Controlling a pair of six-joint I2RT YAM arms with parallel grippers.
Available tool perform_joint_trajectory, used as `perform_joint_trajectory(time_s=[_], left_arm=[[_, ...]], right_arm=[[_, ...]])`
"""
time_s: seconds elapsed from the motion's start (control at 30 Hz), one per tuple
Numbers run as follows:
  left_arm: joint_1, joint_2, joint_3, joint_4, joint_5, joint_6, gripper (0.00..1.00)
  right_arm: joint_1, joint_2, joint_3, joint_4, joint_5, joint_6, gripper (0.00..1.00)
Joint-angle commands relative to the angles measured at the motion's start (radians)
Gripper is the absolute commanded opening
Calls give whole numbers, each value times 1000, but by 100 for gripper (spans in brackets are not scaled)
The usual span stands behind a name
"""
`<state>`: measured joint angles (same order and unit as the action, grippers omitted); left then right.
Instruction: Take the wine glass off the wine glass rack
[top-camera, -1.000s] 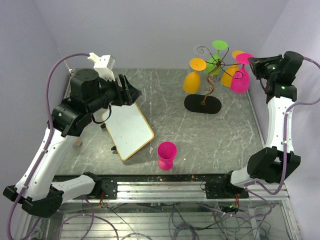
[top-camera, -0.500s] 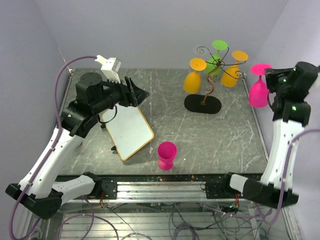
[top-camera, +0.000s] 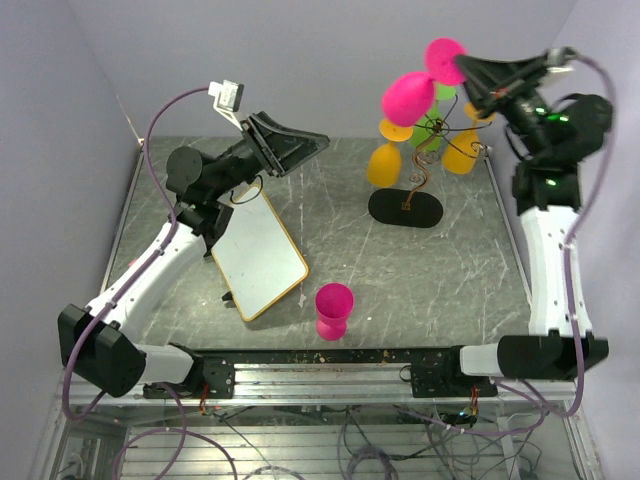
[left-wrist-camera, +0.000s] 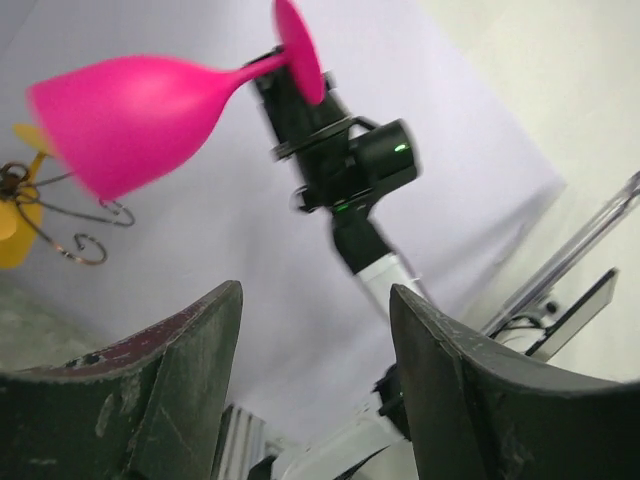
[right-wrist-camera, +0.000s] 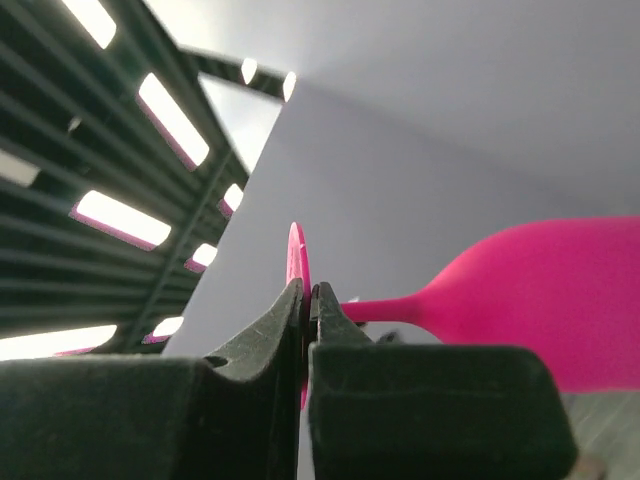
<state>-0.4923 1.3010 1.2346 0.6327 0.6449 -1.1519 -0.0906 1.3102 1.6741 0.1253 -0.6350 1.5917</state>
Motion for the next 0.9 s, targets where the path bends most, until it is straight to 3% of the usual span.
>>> perform_joint_trajectory(time_s=[0.0, 0.17, 0.37, 0.6, 0.77, 0.87], left_arm=[[43, 52, -61, 356, -89, -258, 70], [88, 7, -213, 414, -246, -359, 77], [132, -122, -303, 233, -319, -264, 85], [134, -22, -251, 513, -184, -368, 77], [126, 29, -202, 608, -137, -429, 71], [110, 68, -163, 644, -110, -485, 62]], right_arm=[[176, 45, -30, 379, -91, 265, 0], [295, 116, -74, 645, -76, 447, 0], [322, 132, -150, 745, -63, 546, 0], [359, 179, -199, 880, -78, 642, 0], [370, 191, -219, 898, -70, 643, 0], [372, 193, -234, 891, -60, 628, 0]])
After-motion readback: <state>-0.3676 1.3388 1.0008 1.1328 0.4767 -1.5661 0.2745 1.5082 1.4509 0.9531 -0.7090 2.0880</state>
